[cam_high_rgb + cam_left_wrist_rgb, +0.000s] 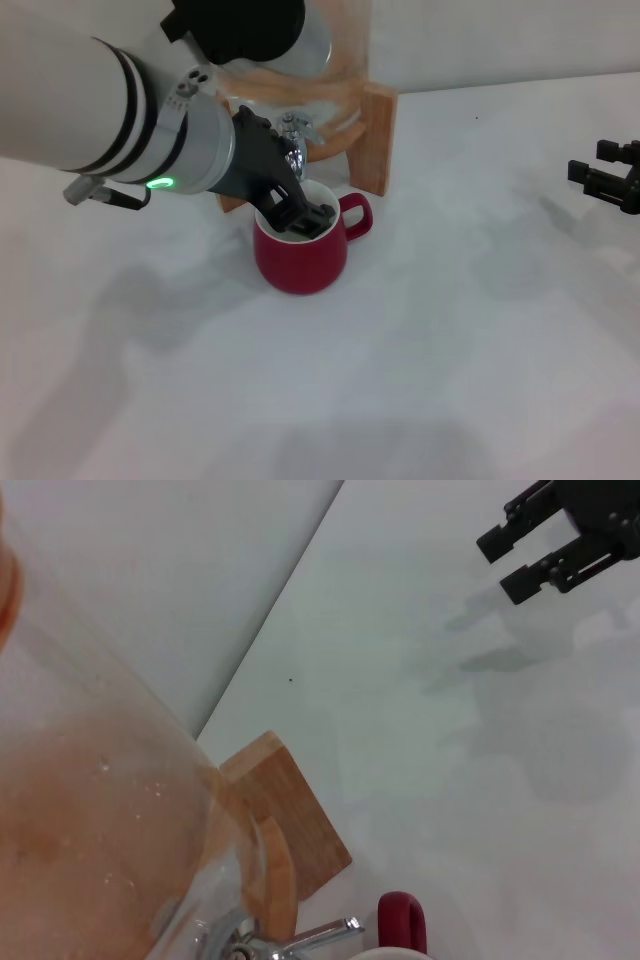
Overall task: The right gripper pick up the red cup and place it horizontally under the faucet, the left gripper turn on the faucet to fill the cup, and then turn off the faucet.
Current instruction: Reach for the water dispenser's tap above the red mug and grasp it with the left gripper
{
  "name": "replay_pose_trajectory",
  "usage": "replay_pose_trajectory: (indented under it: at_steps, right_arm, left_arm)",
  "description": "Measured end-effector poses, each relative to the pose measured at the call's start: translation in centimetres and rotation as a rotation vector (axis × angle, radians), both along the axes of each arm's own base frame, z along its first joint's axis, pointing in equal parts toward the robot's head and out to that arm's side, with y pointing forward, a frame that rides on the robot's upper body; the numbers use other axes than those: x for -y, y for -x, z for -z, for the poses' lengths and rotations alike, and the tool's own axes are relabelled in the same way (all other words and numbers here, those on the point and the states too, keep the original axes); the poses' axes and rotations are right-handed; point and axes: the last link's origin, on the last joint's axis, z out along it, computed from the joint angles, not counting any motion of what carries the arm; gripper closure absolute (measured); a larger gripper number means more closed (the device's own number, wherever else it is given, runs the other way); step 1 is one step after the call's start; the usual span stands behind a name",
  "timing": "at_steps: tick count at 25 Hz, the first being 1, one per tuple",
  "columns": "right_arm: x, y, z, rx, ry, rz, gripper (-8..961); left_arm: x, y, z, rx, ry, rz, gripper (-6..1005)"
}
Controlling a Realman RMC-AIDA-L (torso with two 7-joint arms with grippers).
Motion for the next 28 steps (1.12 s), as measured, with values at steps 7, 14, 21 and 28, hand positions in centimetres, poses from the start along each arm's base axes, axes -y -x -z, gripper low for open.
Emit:
replay_pose_trajectory:
  at_steps: [7,14,21,28]
  right_arm:
    - [0.11,-0.14,-0.07,-0.001,-0.004,0.005,406]
    - [0.08,-0.11,-0.08,-0.001,-0.004,0.004,405]
    - [0.04,-0.08,-0.12,0.000,-0.006,0.003,405]
    - [0.06,-0.08,-0.05,-0.001,-0.003,0.003,405]
  left_arm:
    - [-0.17,-0.43,0.29,0.004,-0.003,0.030,200]
    - [-0.12,-0.56,0.43,-0.001,0.002,0.043,200]
    - [-0.34,0.07,0.76,-0.010,0.008,0.020,201]
    - [-0.69,0.05,0.94,-0.007,0.002,0.023,201]
